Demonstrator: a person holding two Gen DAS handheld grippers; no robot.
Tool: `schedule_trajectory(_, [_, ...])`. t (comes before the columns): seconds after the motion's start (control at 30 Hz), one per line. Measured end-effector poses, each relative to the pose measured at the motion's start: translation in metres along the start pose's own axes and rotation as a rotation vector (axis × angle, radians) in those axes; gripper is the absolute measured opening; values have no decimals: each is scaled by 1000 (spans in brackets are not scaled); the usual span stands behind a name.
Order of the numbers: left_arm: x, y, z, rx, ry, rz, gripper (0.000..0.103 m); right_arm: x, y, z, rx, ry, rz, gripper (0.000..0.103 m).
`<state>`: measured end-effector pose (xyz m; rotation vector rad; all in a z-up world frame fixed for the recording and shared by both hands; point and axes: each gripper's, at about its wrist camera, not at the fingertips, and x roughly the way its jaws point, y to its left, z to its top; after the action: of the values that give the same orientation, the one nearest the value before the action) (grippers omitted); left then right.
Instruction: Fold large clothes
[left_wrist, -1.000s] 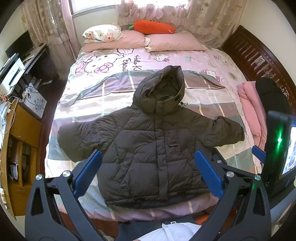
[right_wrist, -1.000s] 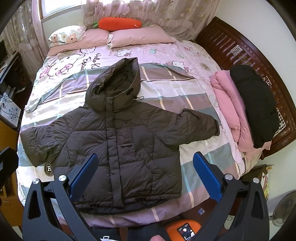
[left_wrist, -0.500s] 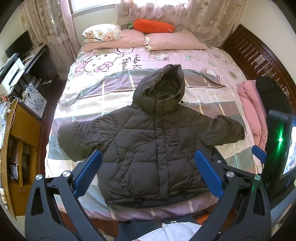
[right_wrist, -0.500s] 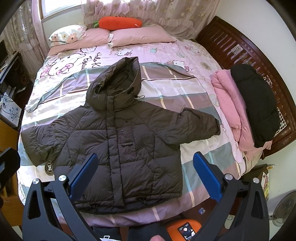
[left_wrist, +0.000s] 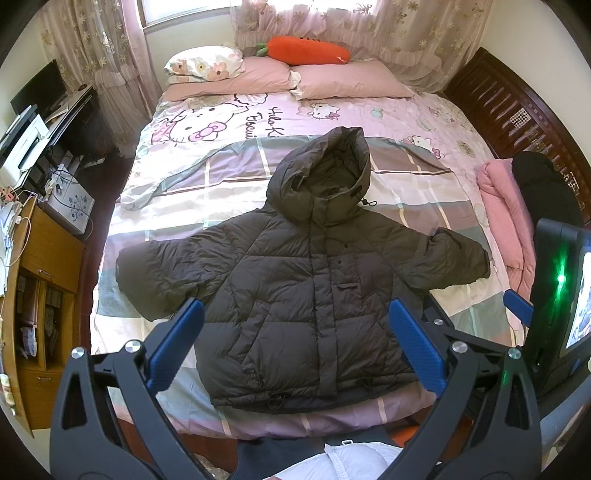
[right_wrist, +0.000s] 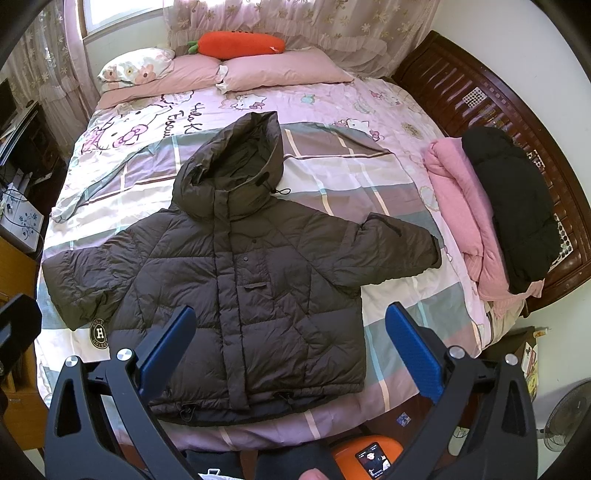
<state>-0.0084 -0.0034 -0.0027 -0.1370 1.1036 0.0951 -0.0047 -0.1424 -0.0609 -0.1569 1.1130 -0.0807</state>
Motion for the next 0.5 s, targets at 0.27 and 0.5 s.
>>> schedule_trajectory(0.27, [0, 0, 1, 0, 2, 1, 101, 1, 0, 0, 0, 2, 2, 102])
schedule_trajectory(0.5, [0, 0, -1, -1, 4, 2, 101, 2, -1, 0, 0, 3, 3, 102])
